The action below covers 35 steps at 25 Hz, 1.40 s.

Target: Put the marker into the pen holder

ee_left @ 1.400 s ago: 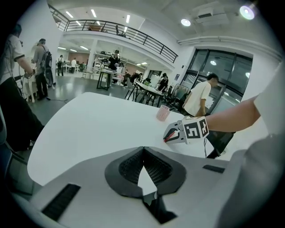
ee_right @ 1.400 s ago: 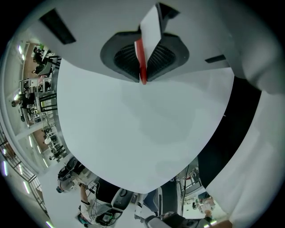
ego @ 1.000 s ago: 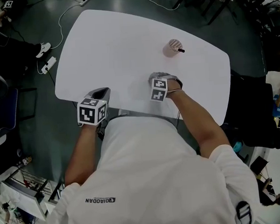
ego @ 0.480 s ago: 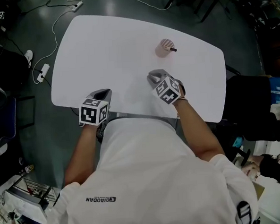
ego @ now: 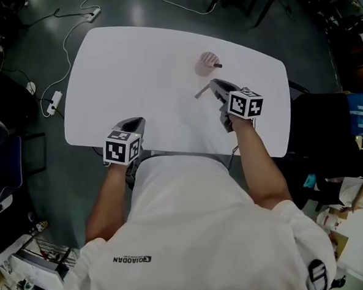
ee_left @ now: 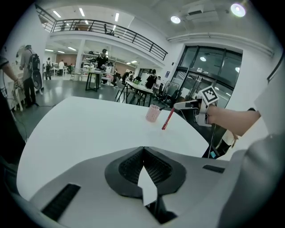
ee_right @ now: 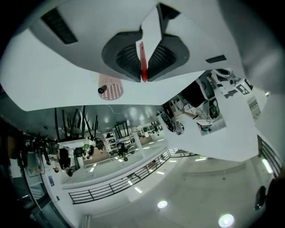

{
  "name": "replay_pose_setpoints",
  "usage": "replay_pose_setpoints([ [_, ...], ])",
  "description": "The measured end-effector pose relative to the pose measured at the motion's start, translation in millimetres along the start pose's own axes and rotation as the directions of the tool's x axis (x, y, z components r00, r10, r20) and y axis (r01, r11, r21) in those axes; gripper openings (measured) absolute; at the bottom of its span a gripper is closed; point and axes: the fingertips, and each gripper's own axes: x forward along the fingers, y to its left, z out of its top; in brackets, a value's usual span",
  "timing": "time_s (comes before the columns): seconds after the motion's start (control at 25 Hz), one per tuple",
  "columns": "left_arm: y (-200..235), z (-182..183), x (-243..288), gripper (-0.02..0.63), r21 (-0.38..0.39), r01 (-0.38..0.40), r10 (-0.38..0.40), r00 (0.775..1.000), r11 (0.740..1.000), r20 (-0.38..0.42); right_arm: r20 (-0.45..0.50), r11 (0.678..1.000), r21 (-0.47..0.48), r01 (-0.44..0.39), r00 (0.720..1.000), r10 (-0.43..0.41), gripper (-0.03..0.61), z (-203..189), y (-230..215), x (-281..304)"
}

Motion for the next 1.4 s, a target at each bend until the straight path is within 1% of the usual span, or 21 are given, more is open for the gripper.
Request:
replay_pose_setpoints([
  [0.08, -1.4, -1.3, -1.7, 0.026, -0.003, -0.001, 0.001, 1.000, 1.000, -0.001, 0.026, 1.000, -0.005, 0.019, 0.999, -0.019, 0.064, 16.5, -6.8, -3.9],
  [0.2, -0.6, -3.9, -6.0, 0.026, -0.010, -0.003, 0.003, 1.000, 1.000, 0.002, 0.085, 0.997, -0.051, 0.049, 0.995, -0.045, 0.064, 49.8, -9.8, -7.4],
  [0.28, -0.8, -4.4, -3.9, 0.026, -0.015, -0.007, 0.007, 1.000, 1.000, 0.004, 0.142, 0.994, -0.071, 0.080, 0.987, -0.070, 0.064, 75.4, -18.7, -9.0],
  [0.36, -1.1, -5.1, -1.3, 0.026, -0.020, -0.012, 0.012, 1.000, 1.000, 0.005, 0.197, 0.991, -0.066, 0.117, 0.975, -0.102, 0.064, 97.3, -30.4, -9.1],
  [0.48, -0.7, -5.7, -0.5, 0.026, -0.031, -0.019, 0.019, 1.000, 0.999, 0.007, 0.237, 0.985, -0.061, 0.164, 0.960, -0.145, 0.066, 116.4, -45.7, -4.4],
  [0.6, 2.3, -6.4, -3.8, 0.026, -0.043, -0.026, 0.027, 1.000, 0.999, 0.011, 0.202, 0.973, -0.113, 0.200, 0.964, -0.175, 0.066, 112.0, -54.7, 10.3],
  [0.72, 1.9, -6.9, -2.8, 0.026, -0.053, -0.035, 0.035, 0.999, 0.998, 0.013, 0.136, 0.965, -0.157, 0.208, 0.973, -0.188, 0.066, 94.1, -66.9, 24.7],
  [1.0, 9.5, -13.5, -6.7, 0.026, -0.069, -0.045, 0.046, 0.999, 0.997, 0.006, 0.022, 0.973, -0.118, 0.200, 0.980, -0.199, 0.066, 60.0, -78.2, 45.4],
  [1.12, 8.8, -11.4, -7.1, 0.026, -0.062, -0.043, 0.044, 0.999, 0.997, 0.010, 0.006, 0.969, -0.117, 0.220, 0.975, -0.221, 0.077, 59.0, -79.9, 43.7],
  [1.24, 8.9, -9.6, -8.6, 0.026, -0.053, -0.035, 0.035, 0.999, 0.998, 0.009, 0.014, 0.966, -0.109, 0.234, 0.972, -0.234, 0.097, 60.8, -78.0, 39.7],
  [1.4, 8.4, -10.3, -8.8, 0.026, -0.042, -0.025, 0.025, 1.000, 0.999, 0.004, 0.022, 0.965, -0.122, 0.231, 0.973, -0.230, 0.100, 55.8, -74.5, 34.6],
])
